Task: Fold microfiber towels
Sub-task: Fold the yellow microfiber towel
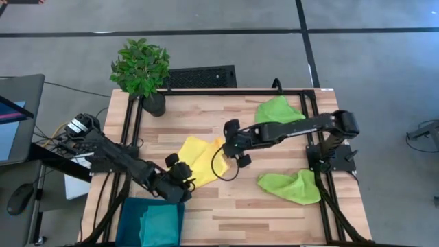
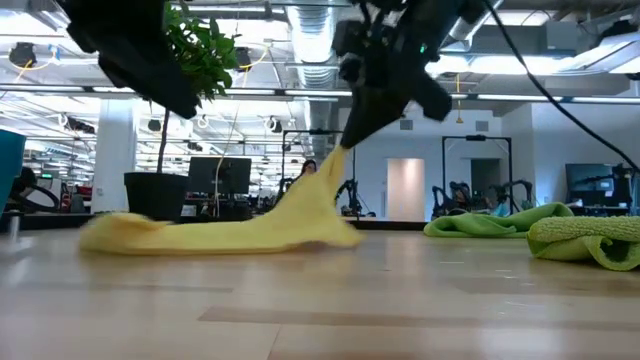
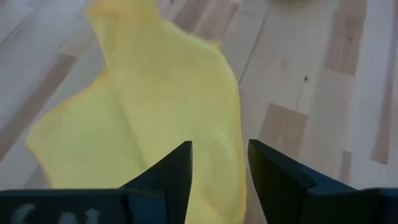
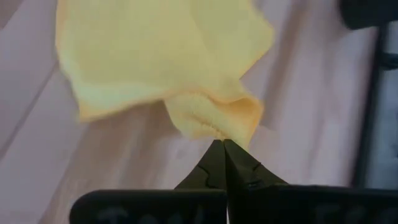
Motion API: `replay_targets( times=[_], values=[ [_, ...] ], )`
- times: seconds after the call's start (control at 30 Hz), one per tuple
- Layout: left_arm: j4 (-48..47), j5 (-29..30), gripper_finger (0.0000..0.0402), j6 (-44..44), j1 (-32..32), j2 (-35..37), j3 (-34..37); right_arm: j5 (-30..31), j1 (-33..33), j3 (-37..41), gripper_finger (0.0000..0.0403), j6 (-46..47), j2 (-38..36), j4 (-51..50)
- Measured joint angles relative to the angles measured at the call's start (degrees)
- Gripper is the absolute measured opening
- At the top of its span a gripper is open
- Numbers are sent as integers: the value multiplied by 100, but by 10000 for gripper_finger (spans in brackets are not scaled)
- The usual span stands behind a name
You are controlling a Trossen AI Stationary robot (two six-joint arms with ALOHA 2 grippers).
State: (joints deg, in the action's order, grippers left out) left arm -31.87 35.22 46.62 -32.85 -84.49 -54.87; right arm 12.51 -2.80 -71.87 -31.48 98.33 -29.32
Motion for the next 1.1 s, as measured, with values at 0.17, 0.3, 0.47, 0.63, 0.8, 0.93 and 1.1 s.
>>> replay_targets(
  times=[0.17, 0.3, 0.47, 0.63, 0.8, 0.93, 1.1],
  values=[
    [330, 42, 148, -504, 207, -215, 2, -20, 168, -7, 5, 43, -353, -70],
    [884, -67, 148, -1163, 382, -673, -1, -24, 305, -5, 6, 58, -436, -156],
    [983, -347, 148, -241, 763, -936, 2, -40, 372, -5, 6, 152, -438, -228],
    [1076, -508, 148, -9, 974, -946, 0, -40, 371, -5, 6, 155, -438, -234],
    [1031, -647, 148, -266, 978, -1051, -7, -41, 371, -5, 6, 161, -438, -194],
    [947, -1004, 148, -123, 1069, -1197, -2, -41, 371, -5, 6, 172, -435, -193],
    [1250, -1496, 148, 265, 1244, -1487, -5, -44, 382, -5, 6, 260, -431, -202]
  ],
)
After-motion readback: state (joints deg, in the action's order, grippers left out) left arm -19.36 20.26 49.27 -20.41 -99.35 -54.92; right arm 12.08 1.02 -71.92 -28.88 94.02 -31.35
